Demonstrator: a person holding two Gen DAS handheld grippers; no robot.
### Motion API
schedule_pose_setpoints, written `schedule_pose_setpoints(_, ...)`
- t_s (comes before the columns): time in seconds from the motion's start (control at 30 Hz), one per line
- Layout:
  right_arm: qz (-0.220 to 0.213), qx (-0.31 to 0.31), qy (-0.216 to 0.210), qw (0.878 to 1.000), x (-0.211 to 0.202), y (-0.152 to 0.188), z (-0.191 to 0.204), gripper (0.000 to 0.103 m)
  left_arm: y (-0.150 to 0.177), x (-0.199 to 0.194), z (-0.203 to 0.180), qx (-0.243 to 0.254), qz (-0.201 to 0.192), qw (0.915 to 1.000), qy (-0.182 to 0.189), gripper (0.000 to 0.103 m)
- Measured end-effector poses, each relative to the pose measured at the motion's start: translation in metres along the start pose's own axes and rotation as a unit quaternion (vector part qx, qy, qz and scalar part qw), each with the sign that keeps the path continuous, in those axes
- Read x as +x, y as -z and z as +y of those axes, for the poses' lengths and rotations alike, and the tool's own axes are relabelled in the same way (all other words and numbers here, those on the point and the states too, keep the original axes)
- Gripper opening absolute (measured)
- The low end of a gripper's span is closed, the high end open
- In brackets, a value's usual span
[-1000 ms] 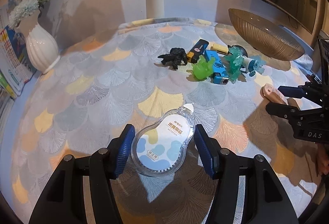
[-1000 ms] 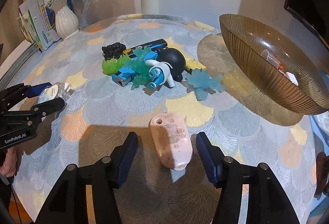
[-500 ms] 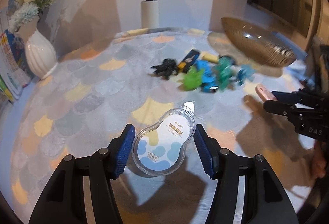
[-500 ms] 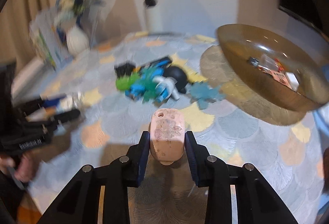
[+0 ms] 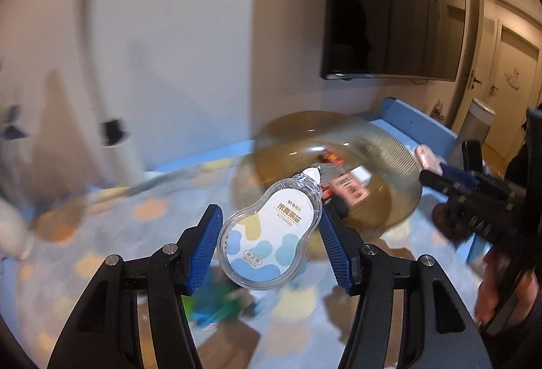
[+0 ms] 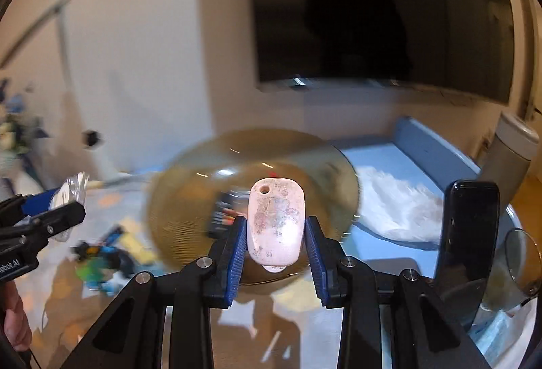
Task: Organize rigid objects
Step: 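Carry both items over the amber bowl and open both tools to drop them, then return both tools to the cluster of items on the table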
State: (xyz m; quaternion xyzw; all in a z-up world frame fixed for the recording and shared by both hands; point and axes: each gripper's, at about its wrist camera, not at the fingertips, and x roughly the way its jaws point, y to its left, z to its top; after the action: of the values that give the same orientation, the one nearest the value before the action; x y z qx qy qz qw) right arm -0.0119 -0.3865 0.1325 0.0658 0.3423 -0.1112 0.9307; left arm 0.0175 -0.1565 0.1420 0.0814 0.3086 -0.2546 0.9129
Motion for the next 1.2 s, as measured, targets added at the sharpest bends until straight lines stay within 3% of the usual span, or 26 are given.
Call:
schedule_pose_setpoints(0.2, 0.037, 0.002, 0.03, 0.999, 0.029, -0.006, -0.008, 0.034, -0.023, 0.073, -0.032, -0.021, 0.04, 0.9985, 0.032, 0.057)
schedule_pose_setpoints(0.27, 0.046, -0.002, 0.042, 0.998, 0.034, -0.008, -0.009, 0.045, -0.024, 0.085, -0.039, -0.019, 0.044, 0.9982, 0.037, 0.068)
schedule_pose_setpoints(0.33, 0.033, 0.006, 0.034, 0.999, 0.026, -0.006, -0.016, 0.045, -0.025, 0.089, -0.041, -0.018, 0.045, 0.9983, 0.033, 0.068)
schedule_pose_setpoints(0.53, 0.009, 0.028, -0.024, 0.999, -0.01, -0.004, -0.01, 0.049, -0.025, 0.042, -0.011, -0.023, 0.004, 0.9995, 0.018, 0.073)
schedule_pose_setpoints(0.7, 0.003, -0.003, -0.111, 0.994, -0.041, 0.008, 0.048, 0.058, -0.011, -0.027, 0.031, -0.05, -0.035, 0.998, -0.016, 0.073)
schedule_pose_setpoints(0.8, 0.017, -0.024, -0.153, 0.988, -0.041, 0.028, 0.082, 0.058, 0.01, -0.061, 0.054, -0.065, -0.044, 0.9959, -0.047, 0.074)
schedule_pose_setpoints(0.9, 0.062, -0.033, -0.182, 0.981, -0.021, 0.059, 0.11, 0.058, 0.048, -0.077, 0.077, -0.083, -0.03, 0.9929, -0.08, 0.074)
schedule_pose_setpoints(1.07, 0.147, -0.024, -0.22, 0.964, 0.02, 0.106, 0.126, 0.058, 0.128, -0.057, 0.115, -0.132, 0.039, 0.9833, -0.119, 0.074)
schedule_pose_setpoints(1.2, 0.145, -0.03, -0.199, 0.969, 0.023, 0.111, 0.128, 0.058, 0.167, -0.029, 0.126, -0.132, 0.08, 0.9778, -0.142, 0.074)
